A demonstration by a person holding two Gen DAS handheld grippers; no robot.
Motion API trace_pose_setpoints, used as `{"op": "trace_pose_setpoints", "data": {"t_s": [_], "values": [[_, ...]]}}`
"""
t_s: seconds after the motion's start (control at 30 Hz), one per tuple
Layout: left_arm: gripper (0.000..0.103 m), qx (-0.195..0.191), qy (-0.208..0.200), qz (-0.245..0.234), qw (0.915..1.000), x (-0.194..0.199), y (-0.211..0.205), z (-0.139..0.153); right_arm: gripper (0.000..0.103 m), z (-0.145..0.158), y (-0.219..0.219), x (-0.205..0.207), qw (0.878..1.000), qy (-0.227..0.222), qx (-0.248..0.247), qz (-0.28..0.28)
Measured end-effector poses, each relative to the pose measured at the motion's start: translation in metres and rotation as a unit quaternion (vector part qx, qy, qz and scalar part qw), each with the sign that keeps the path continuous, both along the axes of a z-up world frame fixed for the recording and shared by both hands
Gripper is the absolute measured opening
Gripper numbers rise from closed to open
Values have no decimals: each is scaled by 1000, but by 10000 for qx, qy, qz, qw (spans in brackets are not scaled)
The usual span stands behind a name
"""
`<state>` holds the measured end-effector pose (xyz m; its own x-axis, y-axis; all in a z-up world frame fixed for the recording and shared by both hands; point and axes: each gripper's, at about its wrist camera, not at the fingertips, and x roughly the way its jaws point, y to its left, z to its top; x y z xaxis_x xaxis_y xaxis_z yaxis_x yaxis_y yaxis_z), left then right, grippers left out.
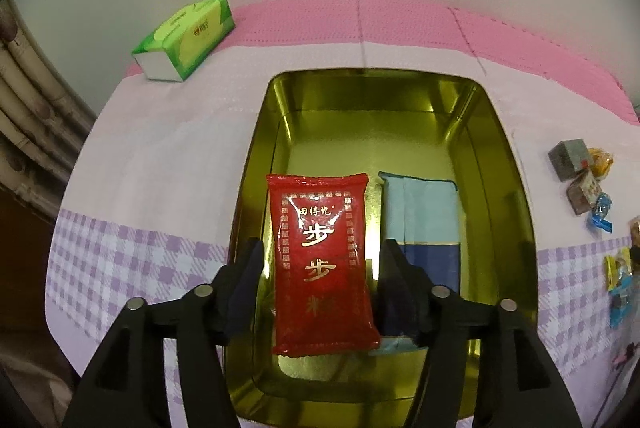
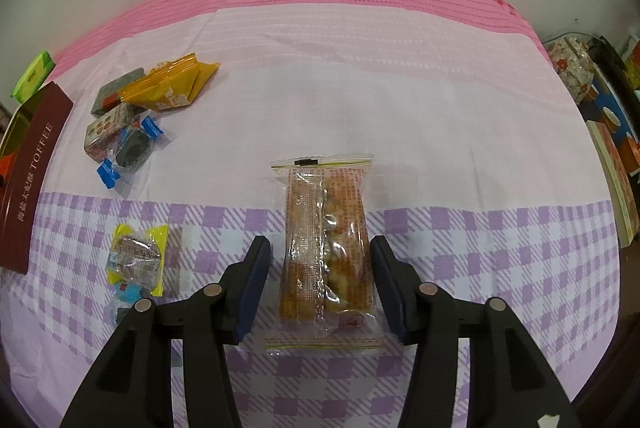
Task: Organize snacks
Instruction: 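Lower the red bag into the tin and open the left tool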
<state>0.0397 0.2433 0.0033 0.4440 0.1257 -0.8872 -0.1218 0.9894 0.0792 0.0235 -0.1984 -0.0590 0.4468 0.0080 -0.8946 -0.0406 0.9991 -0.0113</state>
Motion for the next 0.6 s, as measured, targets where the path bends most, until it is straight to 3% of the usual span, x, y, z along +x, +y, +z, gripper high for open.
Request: {"op": "trace_pose_setpoints", "data": {"t_s": [0.27, 0.6], "values": [[75, -145, -389, 182, 9990, -20, 3, 22, 35, 2, -1, 3, 9997, 54, 60, -217], [83, -142, -719, 669, 9951, -38, 30, 37, 34, 26, -15, 8, 9972, -174, 229, -695]]}}
